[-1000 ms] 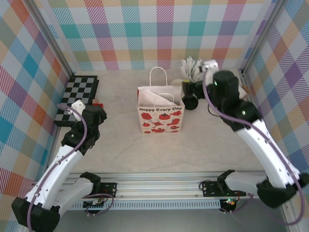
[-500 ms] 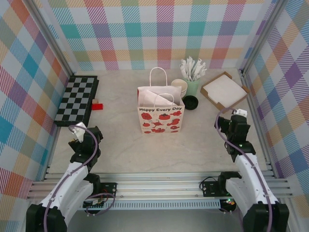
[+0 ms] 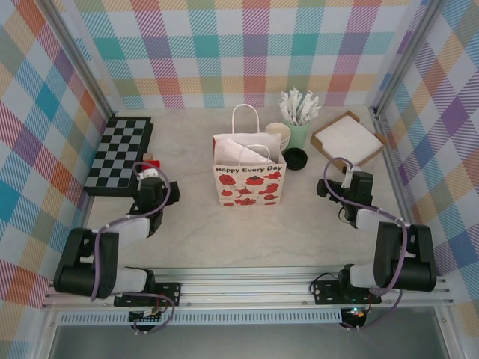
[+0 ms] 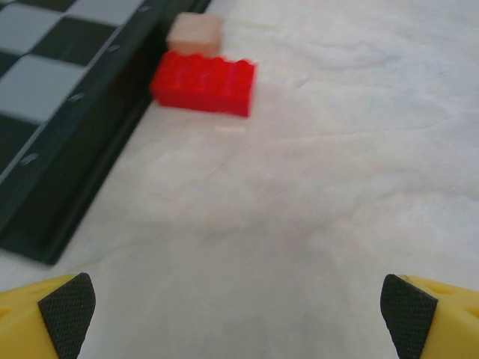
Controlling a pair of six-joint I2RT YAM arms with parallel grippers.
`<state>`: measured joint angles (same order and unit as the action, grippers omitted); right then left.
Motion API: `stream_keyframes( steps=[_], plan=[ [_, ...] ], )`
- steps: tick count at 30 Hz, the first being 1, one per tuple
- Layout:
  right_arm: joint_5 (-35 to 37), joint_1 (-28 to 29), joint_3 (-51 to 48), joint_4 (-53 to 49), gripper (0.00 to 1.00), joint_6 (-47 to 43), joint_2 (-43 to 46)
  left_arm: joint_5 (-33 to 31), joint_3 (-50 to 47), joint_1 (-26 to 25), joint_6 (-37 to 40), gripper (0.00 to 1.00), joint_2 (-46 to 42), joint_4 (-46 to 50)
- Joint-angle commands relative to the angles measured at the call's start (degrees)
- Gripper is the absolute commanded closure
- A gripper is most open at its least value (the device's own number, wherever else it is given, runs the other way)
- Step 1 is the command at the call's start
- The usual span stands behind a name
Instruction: Pack the takeout coffee
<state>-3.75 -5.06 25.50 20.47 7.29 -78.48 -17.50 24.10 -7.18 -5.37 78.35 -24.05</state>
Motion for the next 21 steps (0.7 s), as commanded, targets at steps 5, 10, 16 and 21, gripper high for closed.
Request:
stream_keyframes(
  steps=[5,10,16,21],
  plan=[
    [-6.4,2.0,0.8,15.0,0.00,-6.5,-2.9,6.7,-2.7,2.4,5.5,0.00,8.0,-24.5],
    [1.5,8.1,-7.3,31.8,0.00,-11.1,-4.0,12.9,-0.4,3.0,7.6,0.00,11.8,-23.4],
    [1.9,4.4,-1.6,25.7,0.00,-5.7,-9.2,12.6,0.1,3.5,7.0,0.00,11.6,-22.4],
    [3.4,5.1,-1.7,25.5,0.00,-6.2,-9.1,13.1,0.1,3.4,7.1,0.00,11.4,-22.1]
  ],
)
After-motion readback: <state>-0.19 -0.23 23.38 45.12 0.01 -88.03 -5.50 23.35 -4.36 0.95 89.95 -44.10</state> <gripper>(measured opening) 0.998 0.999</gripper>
